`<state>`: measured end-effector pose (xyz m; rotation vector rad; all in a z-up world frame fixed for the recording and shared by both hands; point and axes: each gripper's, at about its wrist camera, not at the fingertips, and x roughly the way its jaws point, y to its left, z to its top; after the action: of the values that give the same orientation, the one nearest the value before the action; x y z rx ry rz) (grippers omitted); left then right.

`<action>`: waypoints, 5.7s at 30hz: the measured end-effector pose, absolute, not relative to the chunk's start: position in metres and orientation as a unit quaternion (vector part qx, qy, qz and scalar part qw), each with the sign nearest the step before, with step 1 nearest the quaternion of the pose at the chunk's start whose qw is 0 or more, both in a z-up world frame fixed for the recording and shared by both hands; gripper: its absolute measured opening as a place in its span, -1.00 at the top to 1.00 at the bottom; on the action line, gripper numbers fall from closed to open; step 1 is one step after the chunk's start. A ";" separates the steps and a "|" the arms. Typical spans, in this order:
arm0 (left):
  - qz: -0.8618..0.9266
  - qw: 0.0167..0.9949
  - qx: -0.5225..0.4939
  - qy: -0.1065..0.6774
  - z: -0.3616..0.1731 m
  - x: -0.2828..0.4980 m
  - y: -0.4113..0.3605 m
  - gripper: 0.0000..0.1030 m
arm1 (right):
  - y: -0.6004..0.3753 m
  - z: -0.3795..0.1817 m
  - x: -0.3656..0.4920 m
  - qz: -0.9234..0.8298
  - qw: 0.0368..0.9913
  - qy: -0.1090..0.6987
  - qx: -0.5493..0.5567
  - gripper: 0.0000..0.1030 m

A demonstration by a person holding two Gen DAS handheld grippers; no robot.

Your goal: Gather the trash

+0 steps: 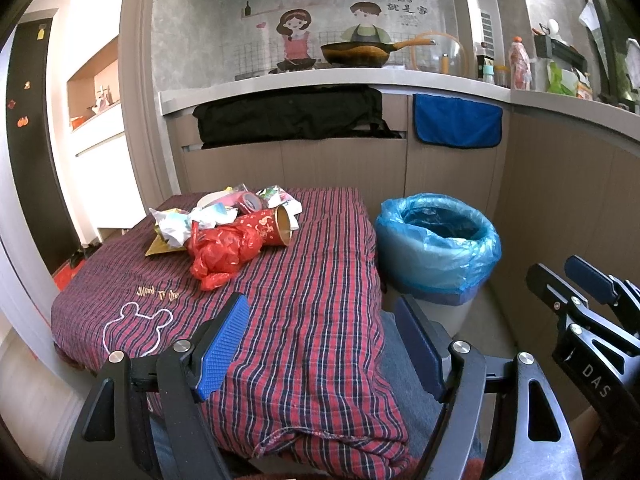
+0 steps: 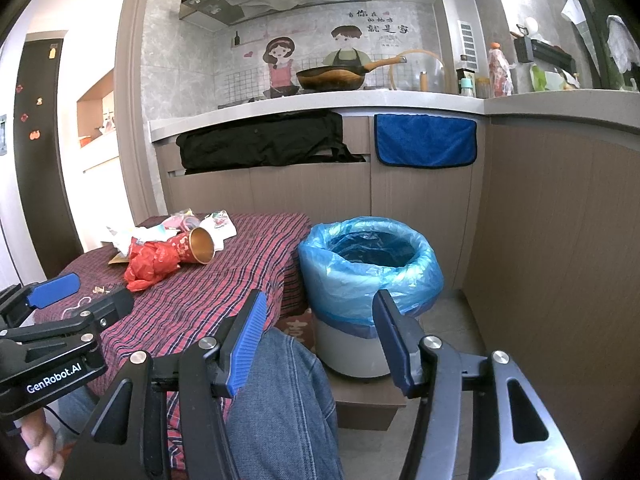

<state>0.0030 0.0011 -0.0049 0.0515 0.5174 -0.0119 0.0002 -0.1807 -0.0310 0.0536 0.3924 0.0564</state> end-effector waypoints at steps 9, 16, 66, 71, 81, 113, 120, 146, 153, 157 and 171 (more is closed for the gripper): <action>-0.006 0.966 0.026 0.258 -0.005 0.002 0.002 -0.47 | -0.181 -0.031 0.000 0.028 0.980 0.196 0.027 -0.02; -0.006 0.966 0.026 0.256 -0.005 0.002 0.002 -0.47 | -0.180 -0.031 -0.001 0.028 0.980 0.196 0.028 -0.02; 0.035 0.949 -0.066 0.307 -0.044 0.215 0.237 -0.47 | -0.005 -0.031 0.270 0.245 0.917 0.313 -0.028 0.08; 0.015 0.939 -0.089 0.331 -0.066 0.213 0.248 -0.47 | 0.025 -0.059 0.295 0.247 0.902 0.350 -0.043 0.15; -0.058 0.930 -0.091 0.352 -0.079 0.212 0.213 -0.47 | 0.042 -0.064 0.297 0.315 0.877 0.362 -0.019 0.95; -0.034 0.935 -0.140 0.325 -0.062 0.206 0.167 0.23 | -0.056 -0.031 0.224 0.269 0.911 0.311 -0.016 0.95; -0.037 0.953 -0.116 0.278 -0.013 0.193 0.145 0.24 | -0.079 -0.008 0.215 0.262 0.924 0.278 0.000 0.95; -0.195 0.906 -0.031 0.375 -0.057 0.361 -0.100 0.23 | -0.280 -0.046 0.283 0.072 0.944 0.317 0.060 0.95; -0.223 0.882 -0.050 0.413 -0.090 0.389 -0.113 0.11 | -0.296 -0.071 0.296 0.046 0.938 0.336 0.078 0.88; -0.228 0.879 -0.046 0.416 -0.088 0.390 -0.115 -0.02 | -0.295 -0.070 0.294 0.048 0.937 0.337 0.071 0.87; -0.198 0.904 -0.074 0.371 -0.041 0.338 -0.033 -0.14 | -0.262 -0.044 0.276 0.064 0.946 0.313 0.060 0.79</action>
<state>0.3380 -0.0330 -0.0413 -0.1521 0.7662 -0.4089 0.2760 -0.2625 -0.0437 0.1230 0.6384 0.1305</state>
